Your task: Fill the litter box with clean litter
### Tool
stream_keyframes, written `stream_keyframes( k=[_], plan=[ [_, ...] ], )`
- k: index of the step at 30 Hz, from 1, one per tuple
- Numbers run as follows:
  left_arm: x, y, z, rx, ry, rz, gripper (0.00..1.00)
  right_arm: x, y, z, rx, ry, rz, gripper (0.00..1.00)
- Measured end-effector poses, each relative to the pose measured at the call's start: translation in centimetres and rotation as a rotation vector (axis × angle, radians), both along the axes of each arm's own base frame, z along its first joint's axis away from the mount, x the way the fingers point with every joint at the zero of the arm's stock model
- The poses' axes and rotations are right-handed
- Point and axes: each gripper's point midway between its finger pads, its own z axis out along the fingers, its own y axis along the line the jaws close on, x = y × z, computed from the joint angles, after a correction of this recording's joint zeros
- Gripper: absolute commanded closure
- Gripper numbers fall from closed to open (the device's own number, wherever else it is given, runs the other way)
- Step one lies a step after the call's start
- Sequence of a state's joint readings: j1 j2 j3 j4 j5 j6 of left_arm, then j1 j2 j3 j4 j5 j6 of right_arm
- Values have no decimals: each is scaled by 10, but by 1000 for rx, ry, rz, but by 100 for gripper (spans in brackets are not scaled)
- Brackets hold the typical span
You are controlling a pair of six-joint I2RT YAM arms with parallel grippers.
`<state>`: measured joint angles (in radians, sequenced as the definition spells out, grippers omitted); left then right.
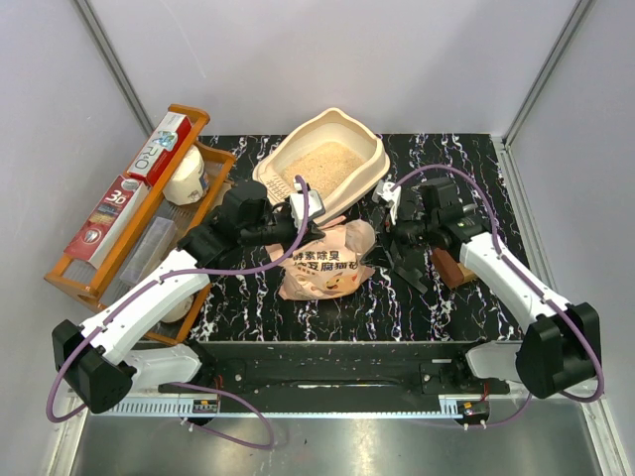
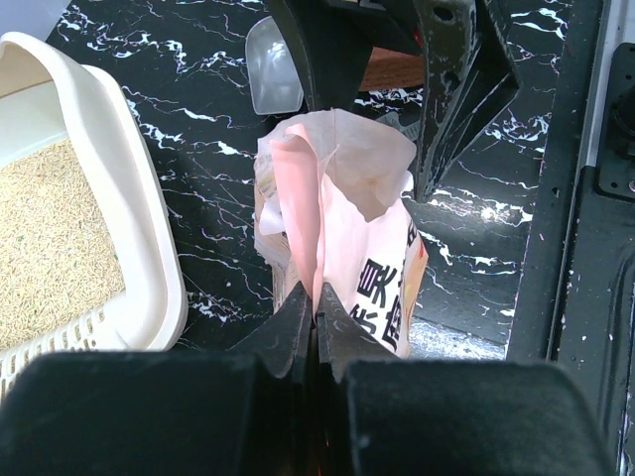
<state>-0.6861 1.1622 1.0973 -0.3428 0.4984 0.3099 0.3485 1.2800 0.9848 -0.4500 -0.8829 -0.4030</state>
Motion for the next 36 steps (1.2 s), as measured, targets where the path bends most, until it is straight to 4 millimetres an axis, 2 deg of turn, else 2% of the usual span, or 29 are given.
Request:
stream_keyframes(
  k=[16, 21, 27, 36],
  plan=[
    [0, 0, 0, -1, 1, -3, 100, -7, 17, -3, 16, -19, 78, 28],
    [-1, -1, 0, -2, 2, -5, 100, -9, 20, -3, 15, -38, 101, 34],
    [0, -1, -1, 1, 5, -5, 100, -8, 27, 0, 38, -65, 127, 48],
    [3, -2, -3, 16, -8, -11, 100, -1, 29, -7, 38, -100, 112, 51]
  ],
)
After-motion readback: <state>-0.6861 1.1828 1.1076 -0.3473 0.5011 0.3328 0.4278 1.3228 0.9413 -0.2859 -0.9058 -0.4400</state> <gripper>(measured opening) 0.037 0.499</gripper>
